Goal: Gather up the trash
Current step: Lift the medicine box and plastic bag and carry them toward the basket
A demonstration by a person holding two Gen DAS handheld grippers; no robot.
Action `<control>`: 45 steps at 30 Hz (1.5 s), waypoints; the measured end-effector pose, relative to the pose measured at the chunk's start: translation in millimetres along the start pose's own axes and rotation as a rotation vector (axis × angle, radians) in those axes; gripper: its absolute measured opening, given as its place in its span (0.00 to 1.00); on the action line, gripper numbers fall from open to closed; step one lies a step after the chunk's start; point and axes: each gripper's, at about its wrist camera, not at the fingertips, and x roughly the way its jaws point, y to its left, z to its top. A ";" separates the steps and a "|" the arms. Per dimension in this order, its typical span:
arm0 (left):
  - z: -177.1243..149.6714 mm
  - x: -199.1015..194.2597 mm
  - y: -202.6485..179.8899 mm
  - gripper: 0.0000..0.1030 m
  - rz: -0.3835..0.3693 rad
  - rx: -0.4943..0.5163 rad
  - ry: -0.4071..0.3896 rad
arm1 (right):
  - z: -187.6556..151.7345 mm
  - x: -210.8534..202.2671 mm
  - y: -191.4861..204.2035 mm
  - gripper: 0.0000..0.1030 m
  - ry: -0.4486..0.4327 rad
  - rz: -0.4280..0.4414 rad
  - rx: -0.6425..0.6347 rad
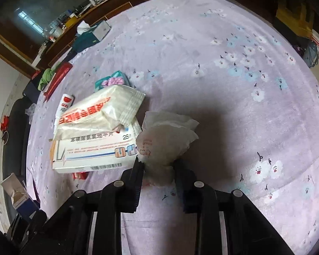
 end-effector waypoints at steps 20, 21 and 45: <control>19.9 -2.1 -116.5 0.32 -0.116 0.114 -0.031 | -71.3 -132.2 -40.6 0.28 -0.216 -0.106 -0.153; 20.5 -2.9 -121.9 0.32 -0.113 0.121 -0.035 | -71.8 -135.6 -42.7 0.28 -0.223 -0.108 -0.152; 40.6 -3.2 -168.9 0.32 -0.041 0.178 -0.061 | -62.2 -168.0 -80.2 0.29 -0.283 -0.088 -0.115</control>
